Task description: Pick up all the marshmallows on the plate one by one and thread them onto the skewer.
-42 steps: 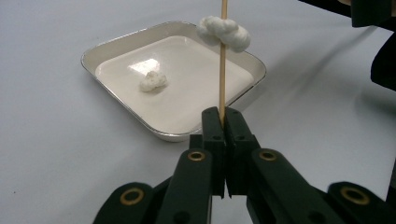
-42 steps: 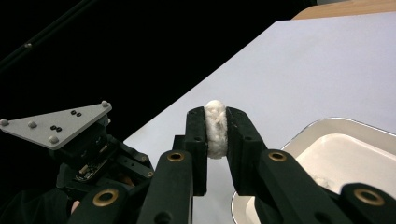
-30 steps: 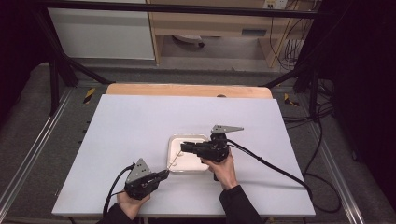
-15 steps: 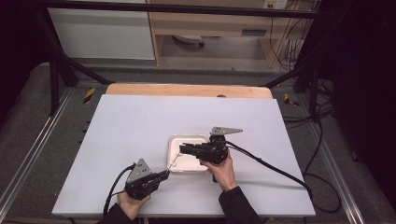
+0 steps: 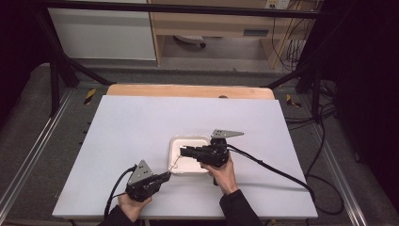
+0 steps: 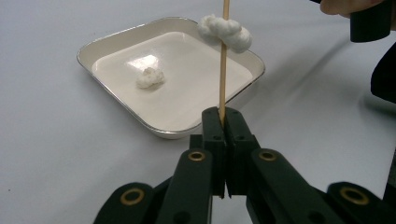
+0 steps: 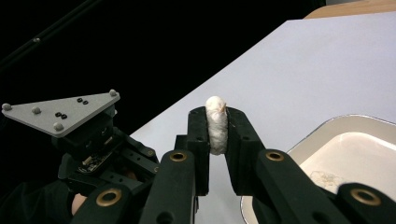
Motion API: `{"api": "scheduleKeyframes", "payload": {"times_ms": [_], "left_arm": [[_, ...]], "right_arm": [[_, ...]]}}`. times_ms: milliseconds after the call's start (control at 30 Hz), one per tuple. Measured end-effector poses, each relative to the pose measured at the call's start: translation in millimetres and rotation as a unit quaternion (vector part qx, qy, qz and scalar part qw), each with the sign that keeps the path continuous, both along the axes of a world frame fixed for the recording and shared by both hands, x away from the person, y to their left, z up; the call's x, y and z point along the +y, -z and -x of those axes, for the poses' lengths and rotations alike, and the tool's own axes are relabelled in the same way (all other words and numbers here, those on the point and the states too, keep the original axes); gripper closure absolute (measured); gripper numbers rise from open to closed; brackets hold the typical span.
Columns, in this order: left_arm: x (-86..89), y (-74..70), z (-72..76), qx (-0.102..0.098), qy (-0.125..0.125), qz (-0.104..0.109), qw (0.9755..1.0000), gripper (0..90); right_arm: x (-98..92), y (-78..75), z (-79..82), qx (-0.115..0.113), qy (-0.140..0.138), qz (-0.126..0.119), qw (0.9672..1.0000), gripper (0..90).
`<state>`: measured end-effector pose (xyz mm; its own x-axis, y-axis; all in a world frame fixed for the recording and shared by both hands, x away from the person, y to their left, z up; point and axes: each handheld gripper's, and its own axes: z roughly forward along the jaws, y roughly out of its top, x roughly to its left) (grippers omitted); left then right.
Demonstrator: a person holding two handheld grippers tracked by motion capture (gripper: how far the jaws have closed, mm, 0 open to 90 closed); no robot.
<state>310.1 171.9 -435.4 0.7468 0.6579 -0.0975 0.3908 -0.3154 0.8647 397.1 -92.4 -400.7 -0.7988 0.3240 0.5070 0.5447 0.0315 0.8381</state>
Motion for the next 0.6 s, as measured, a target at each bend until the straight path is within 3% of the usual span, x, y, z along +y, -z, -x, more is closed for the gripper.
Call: {"api": "scheduleKeyframes", "payload": {"times_ms": [500,533,600], "left_arm": [[-1.9,0.7,-0.7,0.001,0.004,-0.003,1.0,88.5],[-1.6,-2.3,-0.5,-0.006,0.006,0.017,0.9998,88.5],[-5.1,-6.5,-0.9,-0.019,-0.002,0.005,0.9998,88.5]], "right_arm": [[2.3,4.4,3.5,0.0,-0.005,0.006,1.0,81.7],[4.4,7.4,4.0,0.009,-0.015,0.011,0.9998,81.5],[11.6,16.1,6.4,0.02,-0.034,0.017,0.9991,81.2]]}}
